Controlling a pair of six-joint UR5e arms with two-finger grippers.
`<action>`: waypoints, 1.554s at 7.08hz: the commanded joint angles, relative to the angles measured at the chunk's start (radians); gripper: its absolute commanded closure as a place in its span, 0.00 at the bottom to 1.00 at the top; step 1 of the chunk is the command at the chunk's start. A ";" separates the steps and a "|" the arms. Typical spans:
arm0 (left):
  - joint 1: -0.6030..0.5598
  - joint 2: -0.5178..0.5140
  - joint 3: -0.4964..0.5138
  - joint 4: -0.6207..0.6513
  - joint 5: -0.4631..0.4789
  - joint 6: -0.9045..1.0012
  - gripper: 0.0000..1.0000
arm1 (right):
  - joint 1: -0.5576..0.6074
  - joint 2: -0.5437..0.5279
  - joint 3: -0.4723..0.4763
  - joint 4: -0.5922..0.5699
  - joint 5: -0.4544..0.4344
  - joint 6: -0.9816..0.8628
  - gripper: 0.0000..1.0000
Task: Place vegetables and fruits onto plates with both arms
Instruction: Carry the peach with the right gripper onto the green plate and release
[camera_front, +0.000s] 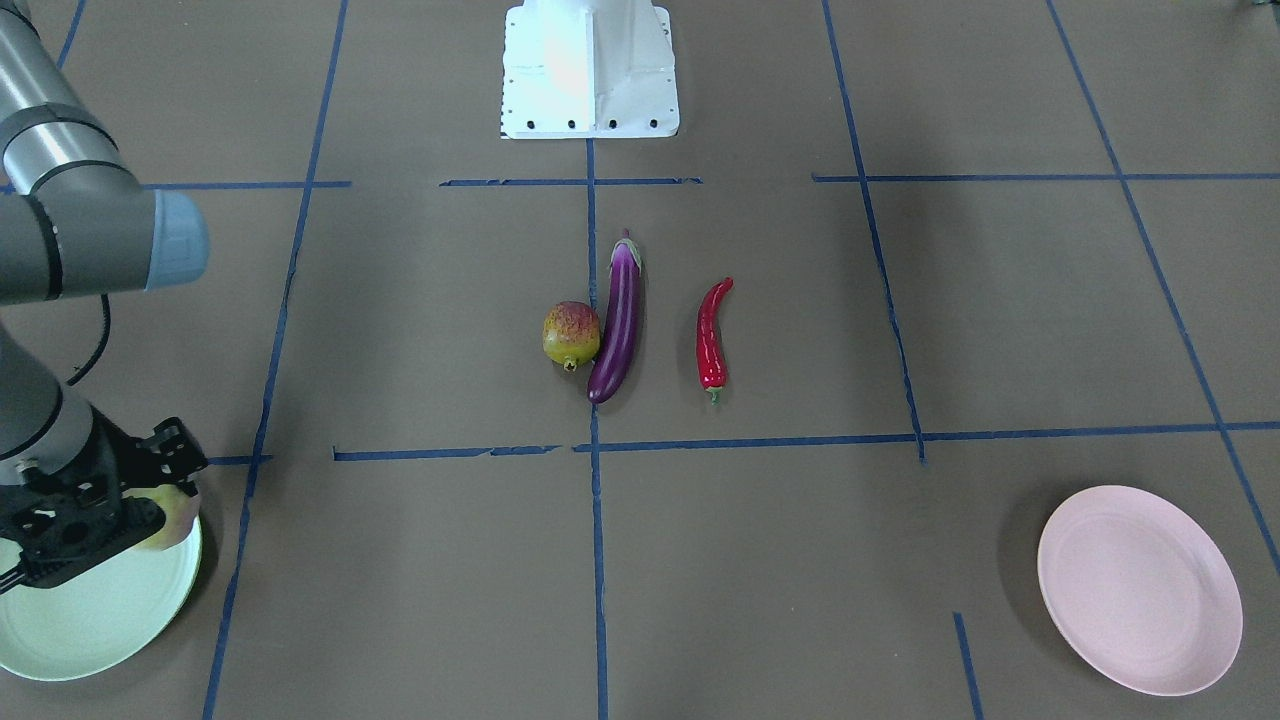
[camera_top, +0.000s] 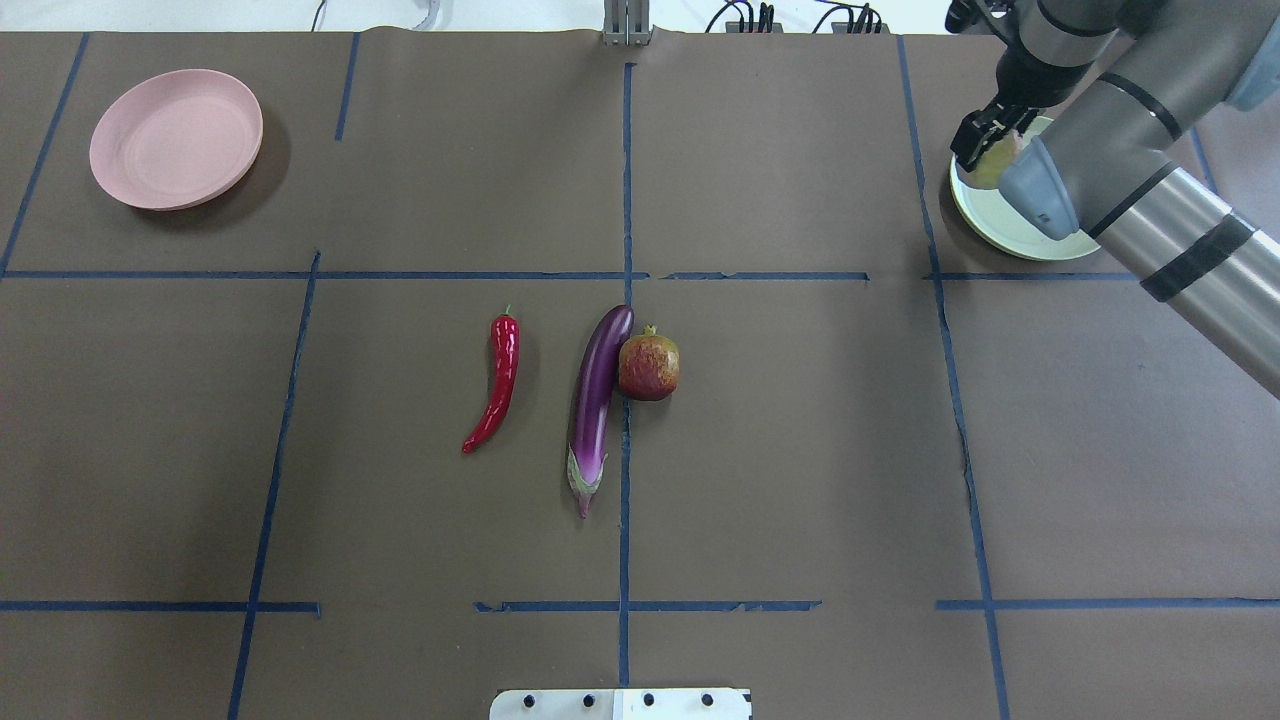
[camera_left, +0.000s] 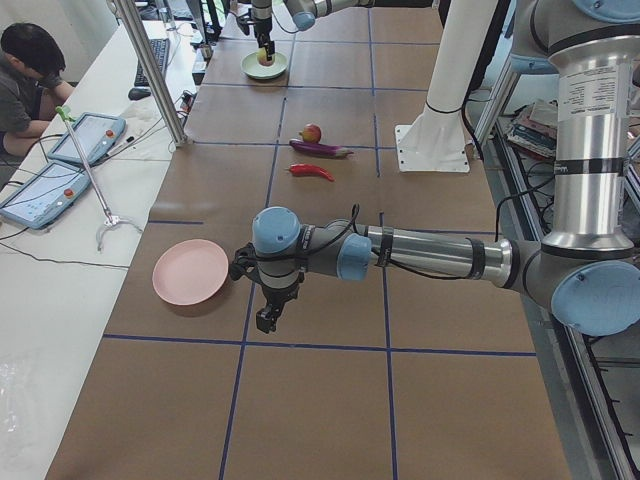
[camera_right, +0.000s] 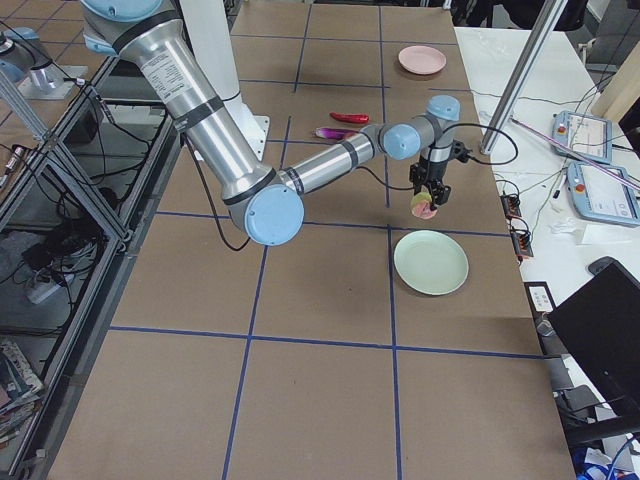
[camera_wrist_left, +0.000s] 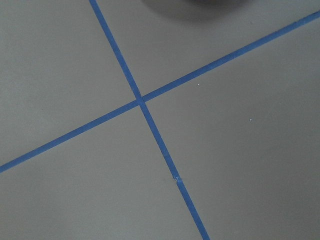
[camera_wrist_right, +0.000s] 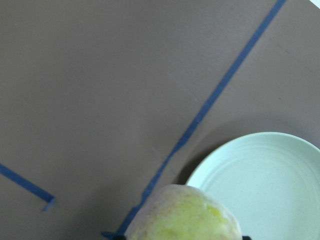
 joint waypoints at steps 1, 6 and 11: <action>0.000 0.000 -0.002 0.000 0.000 0.000 0.00 | 0.088 -0.070 -0.100 0.049 0.090 0.075 0.85; 0.002 0.000 0.000 0.000 -0.020 0.000 0.00 | 0.029 -0.144 -0.119 0.250 0.087 0.246 0.37; 0.022 -0.051 -0.023 -0.002 -0.026 -0.079 0.00 | 0.129 -0.206 -0.012 0.231 0.116 0.229 0.00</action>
